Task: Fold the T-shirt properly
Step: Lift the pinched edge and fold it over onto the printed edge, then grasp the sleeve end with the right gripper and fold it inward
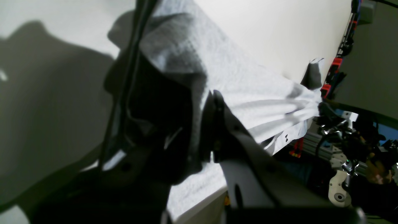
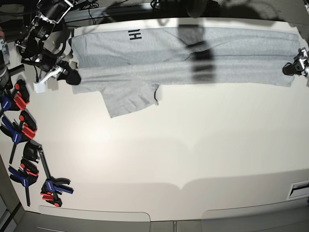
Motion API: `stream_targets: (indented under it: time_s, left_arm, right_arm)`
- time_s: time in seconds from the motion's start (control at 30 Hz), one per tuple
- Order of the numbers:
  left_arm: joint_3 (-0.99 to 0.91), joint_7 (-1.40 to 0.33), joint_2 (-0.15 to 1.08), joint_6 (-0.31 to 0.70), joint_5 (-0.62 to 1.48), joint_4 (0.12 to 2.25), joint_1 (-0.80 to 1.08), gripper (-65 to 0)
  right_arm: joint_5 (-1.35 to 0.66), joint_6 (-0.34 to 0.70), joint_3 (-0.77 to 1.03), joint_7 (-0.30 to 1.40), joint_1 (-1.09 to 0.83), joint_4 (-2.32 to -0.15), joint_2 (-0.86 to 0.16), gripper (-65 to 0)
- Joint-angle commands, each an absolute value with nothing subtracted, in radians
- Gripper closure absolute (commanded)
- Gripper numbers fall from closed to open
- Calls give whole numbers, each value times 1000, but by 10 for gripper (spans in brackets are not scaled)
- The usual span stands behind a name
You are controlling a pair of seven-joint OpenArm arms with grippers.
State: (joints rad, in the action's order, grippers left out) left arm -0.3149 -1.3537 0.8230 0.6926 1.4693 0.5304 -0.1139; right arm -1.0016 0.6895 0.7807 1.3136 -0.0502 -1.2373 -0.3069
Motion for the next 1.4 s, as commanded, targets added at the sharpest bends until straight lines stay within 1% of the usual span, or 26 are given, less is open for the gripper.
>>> stream_targets:
  time_s: [0.0, 0.17, 0.2, 0.27, 0.3, 0.33, 0.37, 0.4, 0.6, 0.73, 0.93, 1.07, 1.17, 1.3, 1.33, 1.37]
  left_arm:
    - [-321, -1330, 859, 698, 1484, 541, -125, 0]
    - [-321, -1315, 859, 698, 1484, 541, -125, 0]
    - [-321, -1315, 859, 698, 1484, 541, -125, 0]
    - [-321, -1315, 859, 698, 1484, 541, -125, -7]
    - [-321, -1316, 859, 698, 1484, 542, -125, -68]
    - [-321, -1316, 860, 698, 1484, 542, -125, -117]
    - [-321, -1316, 860, 698, 1484, 542, -125, -148]
    - [-321, -1316, 860, 698, 1484, 542, -125, -162]
    - [-382, -1347, 860, 698, 1484, 559, -125, -162]
    - [-460, -1362, 861, 698, 1484, 606, -124, -162]
    - [-575, -1362, 865, 698, 1484, 670, -124, -162]
    - [-641, -1359, 865, 698, 1484, 675, -125, -162]
    - [-674, -1351, 865, 698, 1484, 675, -124, -162]
    - [-680, -1338, 865, 698, 1484, 675, -125, -166]
    - [-680, -1338, 865, 698, 1484, 675, -125, -166]
    - [-680, -1338, 865, 698, 1484, 675, -124, -166]
  right_arm:
    - [-1005, 698, 787, 1279, -37, -1256, -331, 0]
    - [-998, 698, 787, 1258, -36, -1256, -326, 0]
    - [-1000, 698, 787, 1256, -36, -1256, -326, -25]
    - [-1023, 698, 787, 1256, -36, -1256, -326, -181]
    - [-1029, 698, 787, 1255, -36, -1256, -327, -231]
    - [-1028, 698, 787, 1254, -36, -1257, -327, -254]
    - [-1029, 698, 787, 1253, -36, -1257, -327, -255]
    - [-1029, 698, 787, 1253, -36, -1257, -327, -255]
    - [-1033, 698, 797, 1238, -28, -1257, -328, -254]
    - [-1089, 698, 815, 1235, -6, -1258, -332, -254]
    - [-1111, 698, 818, 1236, 73, -1258, -331, -254]
    - [-1104, 698, 807, 1234, 137, -1258, -325, -254]
    - [-1044, 698, 779, 1207, 184, -1256, -312, -254]
    - [-864, 698, 664, 1079, 213, -1256, -295, -255]
    - [-818, 698, 620, 1051, 214, -1251, -294, -263]
    - [-785, 698, 574, 1032, 213, -1247, -293, -288]
